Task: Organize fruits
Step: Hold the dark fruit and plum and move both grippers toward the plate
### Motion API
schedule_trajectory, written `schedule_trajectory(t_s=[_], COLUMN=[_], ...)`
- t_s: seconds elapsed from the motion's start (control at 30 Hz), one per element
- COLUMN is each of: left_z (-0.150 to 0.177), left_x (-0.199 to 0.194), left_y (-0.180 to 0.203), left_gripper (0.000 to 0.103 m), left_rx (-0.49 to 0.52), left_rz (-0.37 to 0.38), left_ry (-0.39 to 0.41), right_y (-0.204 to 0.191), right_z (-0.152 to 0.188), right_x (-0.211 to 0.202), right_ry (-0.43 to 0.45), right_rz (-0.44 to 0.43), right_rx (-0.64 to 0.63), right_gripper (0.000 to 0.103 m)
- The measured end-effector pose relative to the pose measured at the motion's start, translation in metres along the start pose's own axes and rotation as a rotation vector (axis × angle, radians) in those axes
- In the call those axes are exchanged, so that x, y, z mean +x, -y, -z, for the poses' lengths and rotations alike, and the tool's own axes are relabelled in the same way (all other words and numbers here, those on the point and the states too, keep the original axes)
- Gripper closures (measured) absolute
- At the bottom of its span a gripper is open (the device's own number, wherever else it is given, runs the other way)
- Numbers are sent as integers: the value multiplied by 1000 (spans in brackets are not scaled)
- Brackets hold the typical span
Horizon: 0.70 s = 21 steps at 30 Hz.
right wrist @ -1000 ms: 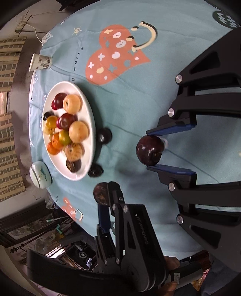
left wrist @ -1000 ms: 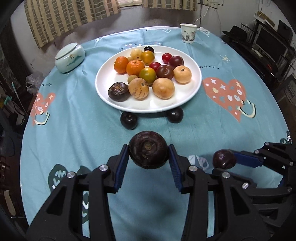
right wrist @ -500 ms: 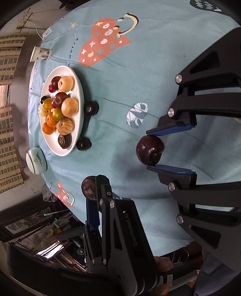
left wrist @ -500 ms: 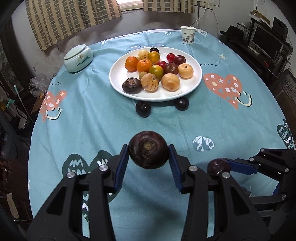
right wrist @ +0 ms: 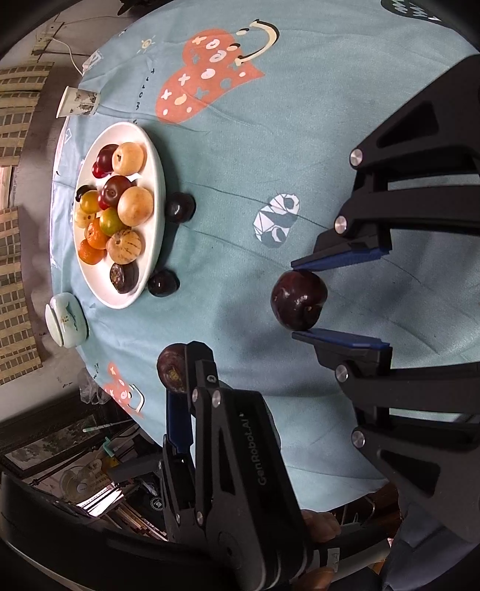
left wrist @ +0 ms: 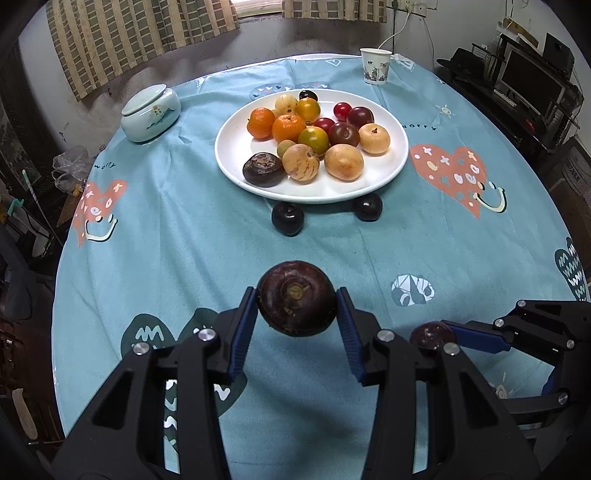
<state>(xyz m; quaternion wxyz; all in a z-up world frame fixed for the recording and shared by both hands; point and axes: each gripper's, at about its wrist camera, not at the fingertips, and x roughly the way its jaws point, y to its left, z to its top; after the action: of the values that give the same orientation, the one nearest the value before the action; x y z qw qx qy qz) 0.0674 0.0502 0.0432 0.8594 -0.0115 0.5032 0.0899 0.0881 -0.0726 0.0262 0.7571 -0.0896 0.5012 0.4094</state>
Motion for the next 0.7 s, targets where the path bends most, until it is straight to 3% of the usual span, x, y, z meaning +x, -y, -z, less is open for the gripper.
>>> schedule_trajectory(t_s=[0.7], left_z=[-2], left_x=[-1], left_y=[-5], left_gripper=[59], left_rx=[-11], left_rz=[-2], left_ry=[6], right_y=[2], right_z=[-3], right_x=[3], right_ry=[-6], right_rz=[-15], right_rx=[6], right_gripper=[71])
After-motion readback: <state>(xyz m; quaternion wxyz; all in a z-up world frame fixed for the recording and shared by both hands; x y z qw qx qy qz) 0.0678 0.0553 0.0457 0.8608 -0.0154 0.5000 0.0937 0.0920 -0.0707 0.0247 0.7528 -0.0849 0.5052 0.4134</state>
